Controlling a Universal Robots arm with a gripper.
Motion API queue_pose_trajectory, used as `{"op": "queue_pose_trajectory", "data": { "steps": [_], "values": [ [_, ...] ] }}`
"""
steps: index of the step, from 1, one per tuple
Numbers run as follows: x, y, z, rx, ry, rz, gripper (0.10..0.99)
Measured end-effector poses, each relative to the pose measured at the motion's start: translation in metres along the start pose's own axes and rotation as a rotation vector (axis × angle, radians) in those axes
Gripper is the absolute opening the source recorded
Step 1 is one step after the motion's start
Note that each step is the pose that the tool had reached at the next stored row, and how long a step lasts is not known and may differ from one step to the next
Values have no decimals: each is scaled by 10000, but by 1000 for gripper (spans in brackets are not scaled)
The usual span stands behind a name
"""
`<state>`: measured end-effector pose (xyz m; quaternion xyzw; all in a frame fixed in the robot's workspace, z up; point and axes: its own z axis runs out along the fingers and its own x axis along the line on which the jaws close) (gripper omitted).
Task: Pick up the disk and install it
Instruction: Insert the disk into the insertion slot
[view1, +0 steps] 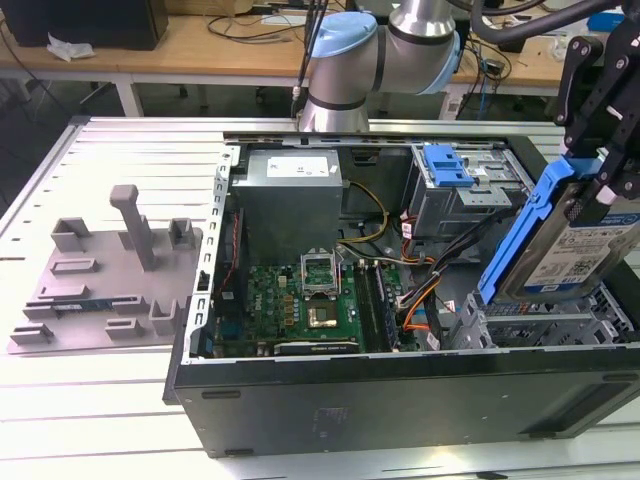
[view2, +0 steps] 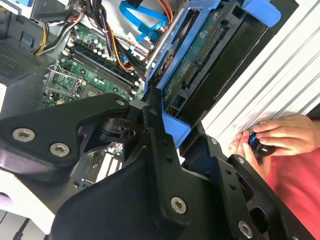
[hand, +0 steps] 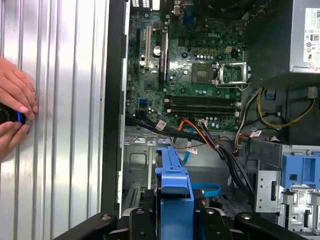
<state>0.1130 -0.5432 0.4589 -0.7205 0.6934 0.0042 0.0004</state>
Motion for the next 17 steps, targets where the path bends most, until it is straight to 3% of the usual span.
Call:
{"op": "queue_pose_trajectory", "data": {
  "steps": [17],
  "values": [
    [1, -11, 81, 0, 0, 168, 369]
  ]
}}
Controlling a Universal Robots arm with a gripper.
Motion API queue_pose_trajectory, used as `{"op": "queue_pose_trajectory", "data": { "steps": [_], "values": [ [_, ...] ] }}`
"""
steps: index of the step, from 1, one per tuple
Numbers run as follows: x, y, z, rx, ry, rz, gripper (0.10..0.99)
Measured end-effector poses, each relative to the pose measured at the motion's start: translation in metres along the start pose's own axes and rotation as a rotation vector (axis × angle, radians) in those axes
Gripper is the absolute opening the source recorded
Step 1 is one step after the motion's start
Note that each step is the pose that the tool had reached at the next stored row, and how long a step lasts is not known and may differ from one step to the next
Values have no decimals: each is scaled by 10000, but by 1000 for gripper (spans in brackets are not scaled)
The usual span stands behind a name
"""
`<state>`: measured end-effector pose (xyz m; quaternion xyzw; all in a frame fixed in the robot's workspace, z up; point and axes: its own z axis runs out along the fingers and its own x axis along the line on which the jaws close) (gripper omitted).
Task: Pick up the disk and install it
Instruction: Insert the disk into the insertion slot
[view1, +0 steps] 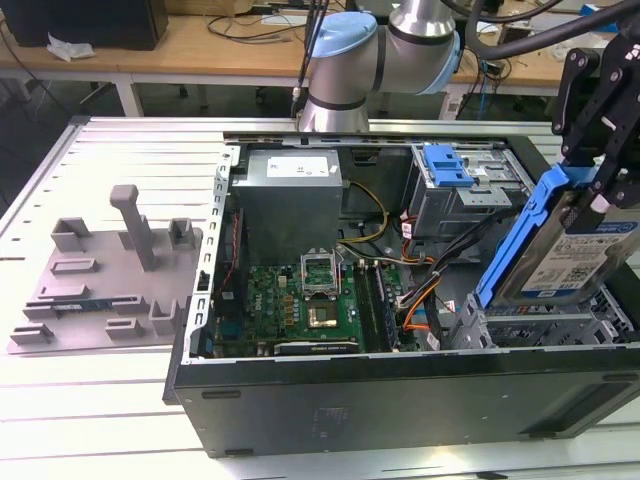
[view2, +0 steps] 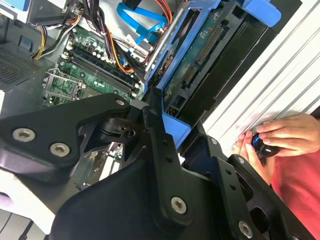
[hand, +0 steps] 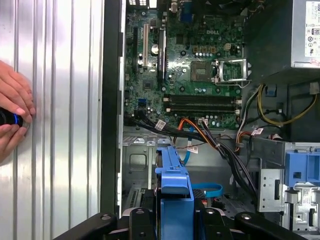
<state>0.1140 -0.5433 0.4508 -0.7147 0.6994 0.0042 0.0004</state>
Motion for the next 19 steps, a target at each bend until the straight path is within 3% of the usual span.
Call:
{"op": "queue_pose_trajectory", "data": {
  "steps": [7, 11, 13, 17, 19],
  "values": [
    [11, 0, 58, 1, 0, 9, 369],
    [11, -1, 55, 1, -2, 14, 369],
    [11, -2, 24, 4, -4, 12, 369],
    [1, 14, -119, -2, 88, 17, 369],
    [0, 19, -134, -2, 95, 34, 369]
  ]
}}
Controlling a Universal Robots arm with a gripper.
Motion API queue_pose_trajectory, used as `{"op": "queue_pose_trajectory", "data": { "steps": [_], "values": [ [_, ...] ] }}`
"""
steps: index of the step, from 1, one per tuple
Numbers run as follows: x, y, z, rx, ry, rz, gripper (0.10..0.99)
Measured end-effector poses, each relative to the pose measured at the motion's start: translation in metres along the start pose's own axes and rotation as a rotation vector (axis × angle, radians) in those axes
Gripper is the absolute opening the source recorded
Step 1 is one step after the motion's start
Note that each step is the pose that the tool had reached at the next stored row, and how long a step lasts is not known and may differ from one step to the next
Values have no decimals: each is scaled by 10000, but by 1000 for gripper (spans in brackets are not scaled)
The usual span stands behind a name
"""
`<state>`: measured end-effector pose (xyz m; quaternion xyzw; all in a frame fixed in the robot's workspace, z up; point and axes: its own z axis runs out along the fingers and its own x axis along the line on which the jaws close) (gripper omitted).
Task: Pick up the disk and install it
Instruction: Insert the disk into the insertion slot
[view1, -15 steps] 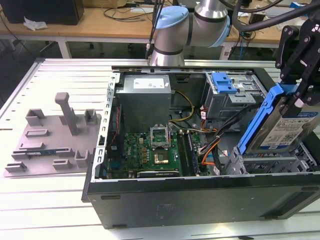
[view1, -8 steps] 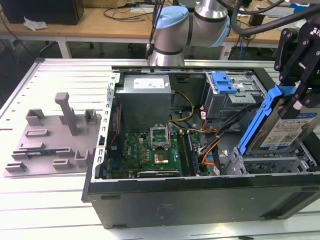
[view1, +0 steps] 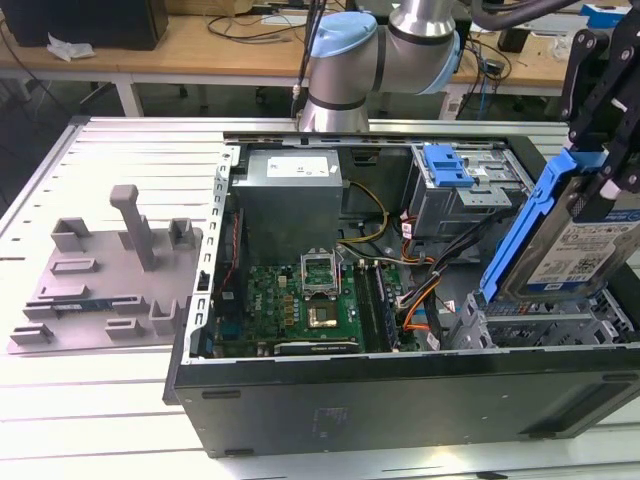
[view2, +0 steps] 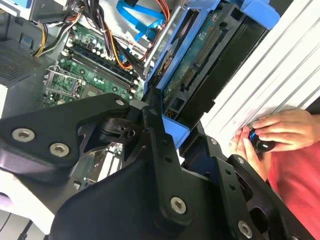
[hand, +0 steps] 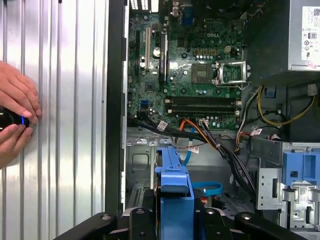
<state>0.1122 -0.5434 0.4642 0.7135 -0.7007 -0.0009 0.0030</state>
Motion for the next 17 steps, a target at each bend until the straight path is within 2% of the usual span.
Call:
{"op": "queue_pose_trajectory", "data": {
  "steps": [12, 13, 17],
  "values": [
    [34, -12, 6, -1, 8, 90, 369],
    [-42, -15, 12, -1, 8, 121, 369],
    [-47, -14, 16, -2, 8, 296, 369]
  ]
}}
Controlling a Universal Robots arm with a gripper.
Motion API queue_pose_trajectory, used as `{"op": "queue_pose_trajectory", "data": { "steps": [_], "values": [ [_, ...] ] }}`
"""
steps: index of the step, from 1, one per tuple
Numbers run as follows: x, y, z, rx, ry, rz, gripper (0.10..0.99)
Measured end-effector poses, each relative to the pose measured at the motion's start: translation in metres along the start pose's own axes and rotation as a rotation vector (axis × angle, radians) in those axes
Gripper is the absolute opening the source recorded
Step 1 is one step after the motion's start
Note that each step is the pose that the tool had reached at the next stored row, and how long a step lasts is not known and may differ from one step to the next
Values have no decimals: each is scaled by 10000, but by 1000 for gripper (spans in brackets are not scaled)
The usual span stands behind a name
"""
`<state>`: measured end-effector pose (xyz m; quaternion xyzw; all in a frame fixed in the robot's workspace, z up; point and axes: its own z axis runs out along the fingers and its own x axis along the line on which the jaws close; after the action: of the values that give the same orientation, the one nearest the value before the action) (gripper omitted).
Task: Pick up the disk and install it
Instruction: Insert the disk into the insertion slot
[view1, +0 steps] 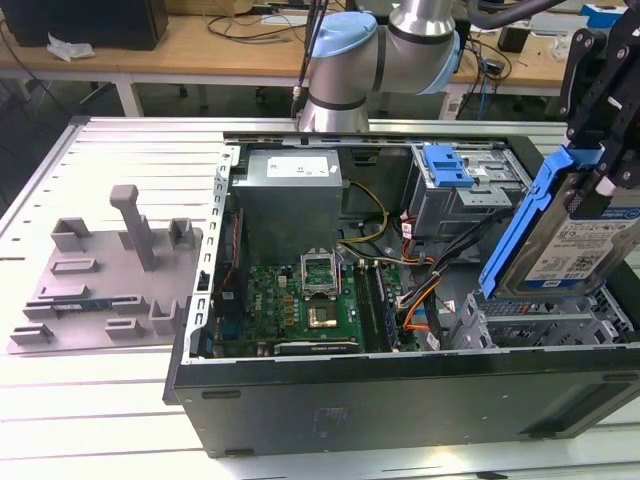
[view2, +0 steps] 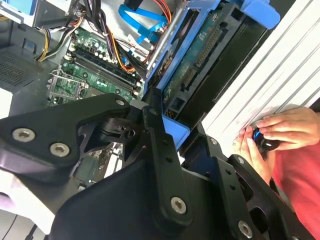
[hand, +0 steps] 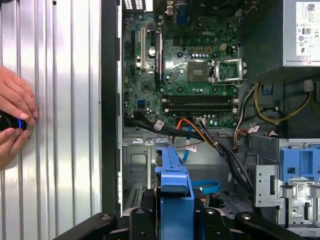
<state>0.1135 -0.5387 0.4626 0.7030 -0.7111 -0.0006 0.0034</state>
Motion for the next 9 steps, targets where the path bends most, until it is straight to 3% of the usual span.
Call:
{"op": "queue_pose_trajectory", "data": {
  "steps": [9],
  "values": [
    [10, 0, 4, 0, 1, 179, 369]
  ]
}}
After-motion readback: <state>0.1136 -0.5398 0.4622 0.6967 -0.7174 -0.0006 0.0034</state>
